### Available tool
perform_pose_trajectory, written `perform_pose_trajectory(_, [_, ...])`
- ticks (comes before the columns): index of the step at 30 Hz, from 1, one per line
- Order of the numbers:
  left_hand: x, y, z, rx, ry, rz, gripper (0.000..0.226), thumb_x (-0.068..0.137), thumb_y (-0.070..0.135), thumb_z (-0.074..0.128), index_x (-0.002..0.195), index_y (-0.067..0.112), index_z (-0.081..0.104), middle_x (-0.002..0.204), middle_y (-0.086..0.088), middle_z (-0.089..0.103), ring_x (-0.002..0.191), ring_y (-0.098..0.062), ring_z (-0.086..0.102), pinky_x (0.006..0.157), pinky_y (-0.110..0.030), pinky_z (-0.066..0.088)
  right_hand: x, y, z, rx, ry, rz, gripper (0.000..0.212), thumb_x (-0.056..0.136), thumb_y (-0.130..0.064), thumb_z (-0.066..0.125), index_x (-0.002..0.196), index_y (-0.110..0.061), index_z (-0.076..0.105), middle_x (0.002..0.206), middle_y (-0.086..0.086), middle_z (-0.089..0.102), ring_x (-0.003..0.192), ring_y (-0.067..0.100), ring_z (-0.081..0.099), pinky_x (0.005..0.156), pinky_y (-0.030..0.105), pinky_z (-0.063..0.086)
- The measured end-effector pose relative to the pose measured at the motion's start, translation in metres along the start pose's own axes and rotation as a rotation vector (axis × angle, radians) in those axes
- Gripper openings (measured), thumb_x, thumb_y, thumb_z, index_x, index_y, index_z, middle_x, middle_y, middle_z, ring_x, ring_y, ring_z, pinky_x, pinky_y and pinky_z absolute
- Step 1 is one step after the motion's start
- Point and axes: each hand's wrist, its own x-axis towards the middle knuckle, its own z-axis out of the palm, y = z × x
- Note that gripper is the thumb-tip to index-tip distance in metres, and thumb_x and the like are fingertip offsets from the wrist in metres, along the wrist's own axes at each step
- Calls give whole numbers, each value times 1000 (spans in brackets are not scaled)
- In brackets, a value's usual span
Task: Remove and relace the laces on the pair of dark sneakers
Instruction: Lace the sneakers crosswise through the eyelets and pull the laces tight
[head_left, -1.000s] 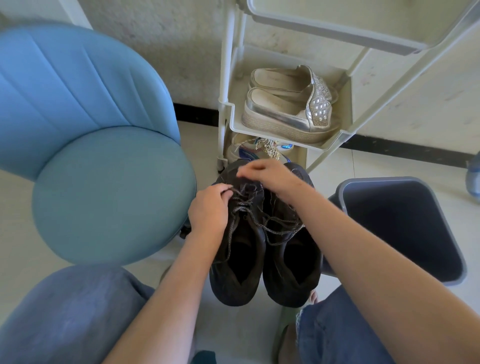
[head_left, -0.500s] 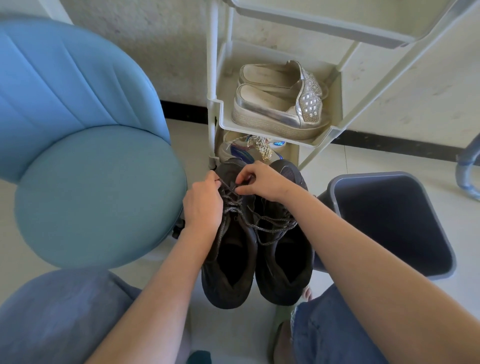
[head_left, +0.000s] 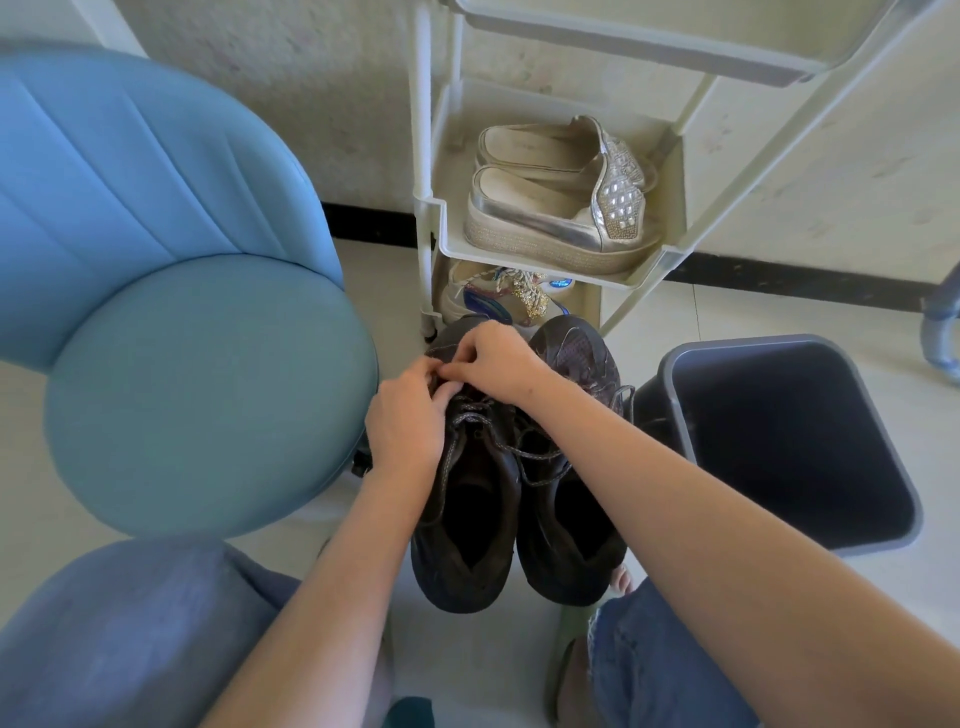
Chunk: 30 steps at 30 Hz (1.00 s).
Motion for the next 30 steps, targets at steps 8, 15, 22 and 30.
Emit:
perform_pose_trajectory(8, [8,-1,3,65,-48,-1,26,92,37,57,111,25,67,100,-6,71,94,-29,62,70,-34,45,0,2,6,133,105,63,23,89,-24,66,82,-4,74,73,8,66,68,17,56,68,36,48])
perform_pose_trajectory(15, [8,0,3,-53,11,-24,21,94,33,54,102,21,70,91,-5,72,73,-31,65,73,-38,53,-8,0,-16,299,49,44,31,90,-31,64,93,-2,74,65,7,64,56,12,59,60,20,47])
perform_pose_trajectory(22, [9,7,3,26,62,21,19,93,28,57,106,18,68,98,-6,70,91,-28,62,72,-36,49,-9,32,-38,135,-64,90,17,88,-5,64,102,-7,72,89,-3,65,83,8,57,85,22,39])
perform_pose_trajectory(30, [7,4,3,61,48,43,21,96,26,51,109,16,64,97,-9,70,91,-30,61,76,-43,52,-15,33,-34,20,-133,-24,16,83,-6,72,97,-13,73,90,-2,64,76,5,55,81,20,42])
